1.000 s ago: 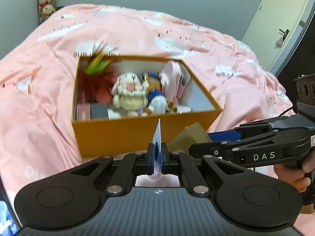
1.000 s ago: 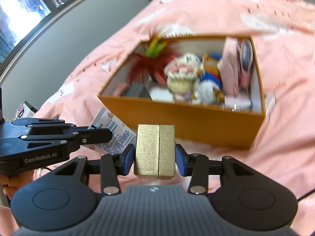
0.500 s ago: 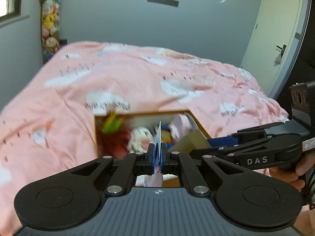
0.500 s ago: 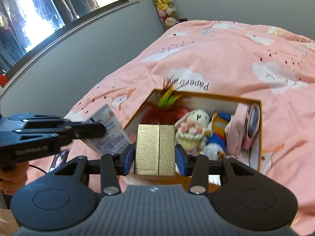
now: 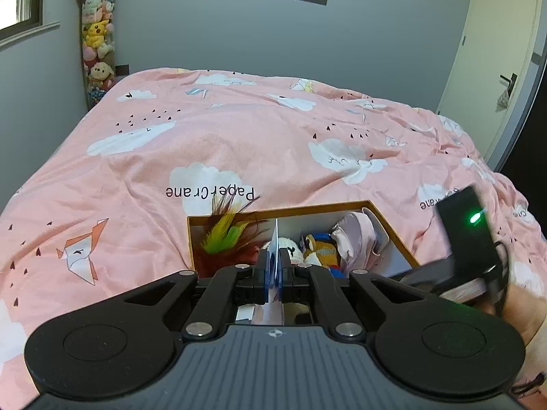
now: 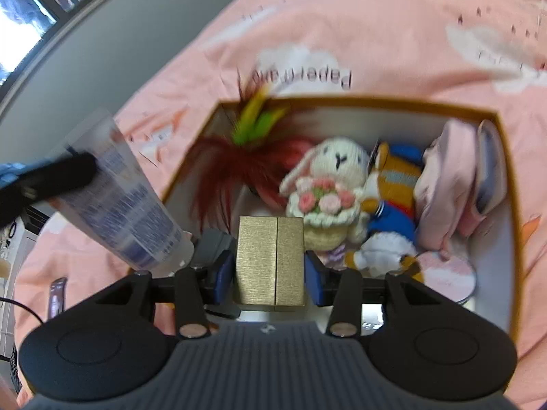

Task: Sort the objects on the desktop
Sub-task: 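Lift the gold cube and white tube with both tools over the orange box, then lower the gold cube with the right tool while the left tool lowers the white tube into the box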

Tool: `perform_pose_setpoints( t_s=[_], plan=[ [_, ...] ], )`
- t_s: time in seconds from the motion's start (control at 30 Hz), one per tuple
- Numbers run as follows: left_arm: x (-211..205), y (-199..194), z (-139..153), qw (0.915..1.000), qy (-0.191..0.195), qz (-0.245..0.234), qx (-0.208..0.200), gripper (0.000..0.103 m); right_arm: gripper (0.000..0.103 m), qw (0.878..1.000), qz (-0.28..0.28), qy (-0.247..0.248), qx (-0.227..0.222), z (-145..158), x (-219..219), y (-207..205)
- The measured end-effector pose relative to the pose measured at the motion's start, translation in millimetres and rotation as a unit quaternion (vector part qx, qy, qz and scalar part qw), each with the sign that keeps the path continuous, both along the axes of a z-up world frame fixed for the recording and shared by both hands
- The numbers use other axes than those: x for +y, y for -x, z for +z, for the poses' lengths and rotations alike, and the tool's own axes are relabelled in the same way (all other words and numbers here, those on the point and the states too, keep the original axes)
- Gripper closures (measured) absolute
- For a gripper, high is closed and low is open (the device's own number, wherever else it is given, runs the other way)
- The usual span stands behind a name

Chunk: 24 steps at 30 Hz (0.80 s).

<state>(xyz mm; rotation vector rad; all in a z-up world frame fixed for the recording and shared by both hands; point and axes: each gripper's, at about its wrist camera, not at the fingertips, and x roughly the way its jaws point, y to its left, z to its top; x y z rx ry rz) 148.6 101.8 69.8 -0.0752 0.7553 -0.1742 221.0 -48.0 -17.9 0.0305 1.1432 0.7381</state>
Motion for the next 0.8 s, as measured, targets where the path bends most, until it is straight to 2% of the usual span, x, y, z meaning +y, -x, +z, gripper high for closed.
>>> perform_pose_setpoints(
  t_s=[0.43, 0.6, 0.8],
  plan=[
    [7, -18, -13, 0.9999, 0.010, 0.003, 0.010, 0.099, 0.056, 0.996, -0.006, 0.024, 0.082, -44, 24, -11],
    [7, -22, -18, 0.9998, 0.008, 0.001, 0.016, 0.099, 0.054, 0.989, -0.006, -0.013, 0.144, -50, 20, -15],
    [4, -25, -22, 0.9996, 0.018, -0.005, 0.023, 0.099, 0.054, 0.988, -0.003, -0.019, 0.154, -53, 17, -13]
  ],
)
